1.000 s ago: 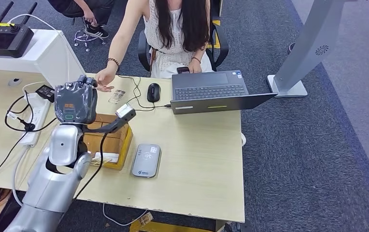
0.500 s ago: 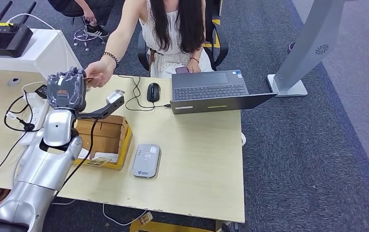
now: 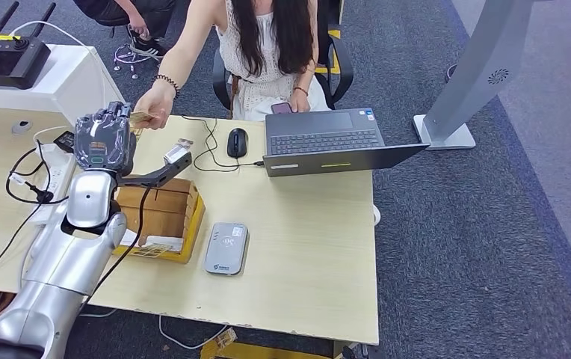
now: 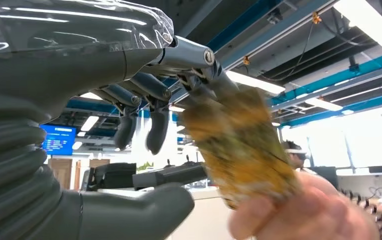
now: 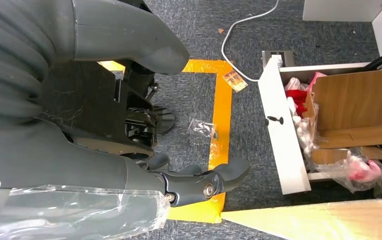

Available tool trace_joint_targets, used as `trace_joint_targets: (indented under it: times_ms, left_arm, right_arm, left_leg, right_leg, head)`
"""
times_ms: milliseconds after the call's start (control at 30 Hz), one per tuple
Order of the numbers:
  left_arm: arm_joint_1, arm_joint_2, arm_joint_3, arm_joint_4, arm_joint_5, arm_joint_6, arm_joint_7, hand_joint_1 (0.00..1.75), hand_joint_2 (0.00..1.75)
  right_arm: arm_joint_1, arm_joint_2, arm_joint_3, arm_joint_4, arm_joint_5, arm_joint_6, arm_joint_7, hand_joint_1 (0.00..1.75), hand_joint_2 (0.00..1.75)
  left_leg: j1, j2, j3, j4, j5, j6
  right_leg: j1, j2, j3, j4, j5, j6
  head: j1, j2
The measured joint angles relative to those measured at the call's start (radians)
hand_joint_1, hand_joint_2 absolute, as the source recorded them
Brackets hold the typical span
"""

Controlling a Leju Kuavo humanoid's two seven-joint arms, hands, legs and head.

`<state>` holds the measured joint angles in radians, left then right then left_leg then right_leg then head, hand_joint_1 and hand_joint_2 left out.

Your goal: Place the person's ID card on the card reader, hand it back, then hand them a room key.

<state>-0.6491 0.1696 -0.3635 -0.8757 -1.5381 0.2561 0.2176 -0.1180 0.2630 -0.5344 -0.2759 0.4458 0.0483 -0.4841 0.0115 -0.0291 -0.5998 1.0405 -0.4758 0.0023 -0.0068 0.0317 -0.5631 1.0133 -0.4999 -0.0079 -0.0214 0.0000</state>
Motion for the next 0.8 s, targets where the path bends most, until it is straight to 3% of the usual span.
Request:
trace_joint_targets:
  times_ms: [133,267,467,633,800]
  left_arm:
    - [0.045,-0.018,0.02,-0.077,0.001,0.023,-0.073,0.0,1.75]
    - [0.136,-0.061,0.051,-0.257,0.002,0.018,-0.162,0.0,1.75]
    - [0.269,-0.106,0.042,-0.491,0.0,-0.013,-0.19,0.0,1.75]
    - [0.389,-0.11,-0.002,-0.626,0.0,-0.057,-0.213,0.0,1.75]
    - [0.573,-0.075,-0.029,-0.7,0.008,-0.102,-0.201,0.0,1.75]
  right_arm:
    - [0.002,0.0,0.0,0.0,-0.017,-0.002,0.003,0.0,1.75]
    - [0.006,0.0,-0.001,-0.003,-0.037,-0.009,0.006,0.0,1.75]
    - [0.014,0.0,-0.009,-0.013,-0.053,-0.016,0.008,0.0,1.75]
    - [0.024,0.0,-0.031,-0.022,-0.079,-0.018,-0.005,0.0,1.75]
    - [0.049,0.0,-0.069,-0.024,-0.093,-0.023,-0.051,0.0,1.75]
  left_leg:
    - [0.0,0.0,0.0,0.0,0.0,0.0]
    - [0.0,0.0,0.0,0.0,-0.001,0.001]
    - [0.0,0.0,0.0,0.0,-0.002,0.0]
    - [0.0,0.0,0.0,0.0,-0.002,0.0]
    - [0.0,0.001,0.0,-0.001,-0.003,0.0]
  right_leg:
    - [0.0,0.0,0.0,0.0,0.0,0.0]
    - [0.0,0.0,0.0,-0.001,0.0,0.0]
    - [0.0,0.0,0.0,-0.002,0.0,0.0]
    - [0.0,0.0,0.0,-0.002,-0.001,0.0]
    - [0.0,0.001,0.0,-0.002,-0.002,0.0]
  head:
    - [0.0,0.0]
    - [0.0,0.0]
    - [0.0,0.0]
    - [0.0,0.0]
    - [0.0,0.0]
